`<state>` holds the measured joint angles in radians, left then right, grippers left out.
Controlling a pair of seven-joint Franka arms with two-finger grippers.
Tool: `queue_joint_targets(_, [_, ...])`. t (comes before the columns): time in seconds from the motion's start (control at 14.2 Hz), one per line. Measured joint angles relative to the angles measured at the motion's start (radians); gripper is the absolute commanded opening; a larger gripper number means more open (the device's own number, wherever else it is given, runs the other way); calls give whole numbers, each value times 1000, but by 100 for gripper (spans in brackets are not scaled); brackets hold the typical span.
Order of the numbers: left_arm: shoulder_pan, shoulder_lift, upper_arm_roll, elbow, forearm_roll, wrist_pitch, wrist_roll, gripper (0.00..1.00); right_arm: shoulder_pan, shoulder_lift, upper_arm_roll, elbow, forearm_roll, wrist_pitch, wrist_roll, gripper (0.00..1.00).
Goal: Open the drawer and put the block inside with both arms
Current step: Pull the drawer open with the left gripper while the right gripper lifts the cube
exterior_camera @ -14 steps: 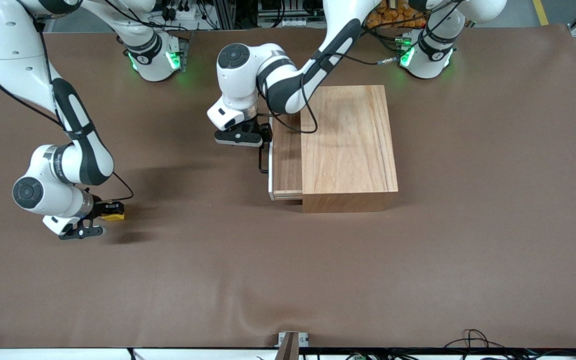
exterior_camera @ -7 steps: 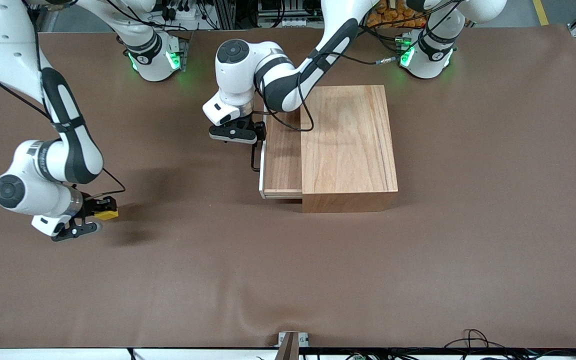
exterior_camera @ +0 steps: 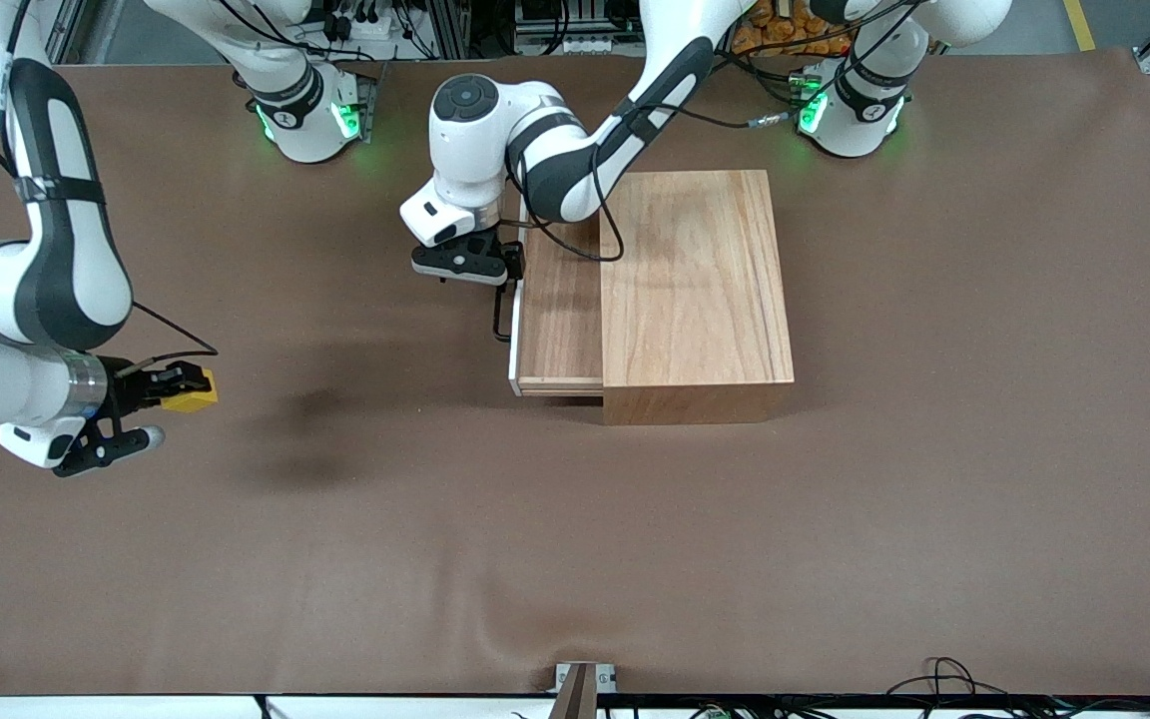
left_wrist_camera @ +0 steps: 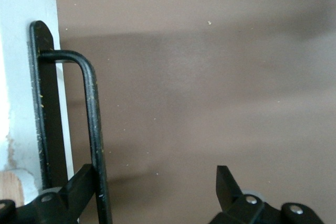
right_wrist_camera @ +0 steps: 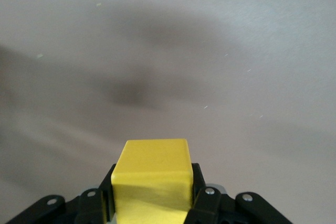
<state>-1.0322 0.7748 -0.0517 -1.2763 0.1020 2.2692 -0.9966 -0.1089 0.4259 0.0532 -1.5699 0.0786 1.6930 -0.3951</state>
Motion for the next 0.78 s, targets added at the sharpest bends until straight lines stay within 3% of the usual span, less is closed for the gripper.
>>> queue_joint_targets(0.28, [0, 2, -12, 0, -6, 61, -2, 100, 13, 0, 2, 112, 39, -206, 9, 15])
queue_joint_targets(0.78, [-1, 2, -30, 13, -36, 81, -7, 100, 88, -6, 5, 172, 43, -303, 193, 15])
